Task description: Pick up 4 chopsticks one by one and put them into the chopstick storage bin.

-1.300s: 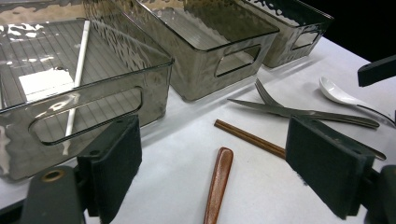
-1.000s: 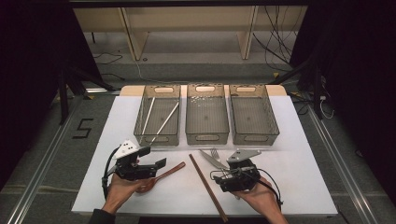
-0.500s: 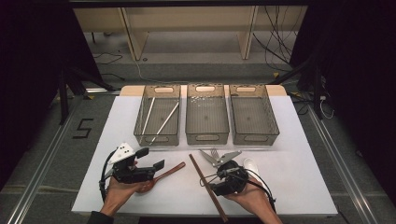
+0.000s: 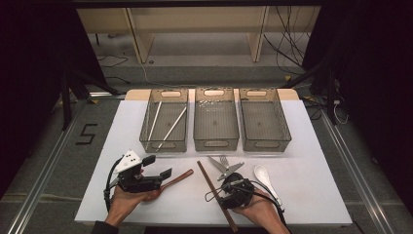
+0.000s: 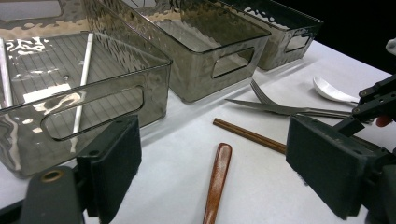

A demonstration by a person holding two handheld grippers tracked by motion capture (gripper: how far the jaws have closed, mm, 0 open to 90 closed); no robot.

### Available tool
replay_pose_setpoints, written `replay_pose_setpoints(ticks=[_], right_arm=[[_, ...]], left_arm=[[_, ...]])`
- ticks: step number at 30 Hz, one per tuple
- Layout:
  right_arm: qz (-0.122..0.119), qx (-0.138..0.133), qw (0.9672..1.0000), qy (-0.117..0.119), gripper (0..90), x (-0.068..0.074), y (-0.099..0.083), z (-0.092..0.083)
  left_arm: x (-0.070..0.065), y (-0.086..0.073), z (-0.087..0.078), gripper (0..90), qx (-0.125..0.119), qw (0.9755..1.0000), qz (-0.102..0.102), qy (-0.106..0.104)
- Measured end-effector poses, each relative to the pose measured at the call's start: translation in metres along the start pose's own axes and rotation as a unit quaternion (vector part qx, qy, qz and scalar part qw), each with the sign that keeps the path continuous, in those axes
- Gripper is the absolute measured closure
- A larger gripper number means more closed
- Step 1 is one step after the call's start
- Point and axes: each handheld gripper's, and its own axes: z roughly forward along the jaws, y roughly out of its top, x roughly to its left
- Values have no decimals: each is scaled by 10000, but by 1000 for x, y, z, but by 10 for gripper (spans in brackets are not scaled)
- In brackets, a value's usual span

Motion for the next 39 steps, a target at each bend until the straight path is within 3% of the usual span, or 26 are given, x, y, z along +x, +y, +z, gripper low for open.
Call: replay_pose_setpoints(ticks=[8,18,29,39], right_arm=[[-32,150,9999,-21,568,1,-1,3],[-90,377,9990,-209,737,-1,0,0],[298,673,9973,-66,823,-10,8,1],[306,846,9958,-191,846,-8,13,2]], left_arm=[[-1,0,1,180,32,10000,45,-19],[-1,-1,2,180,52,10000,51,-44],[-2,-1,2,181,67,9999,87,-59],[-3,-1,2,181,62,9999,116,-47]])
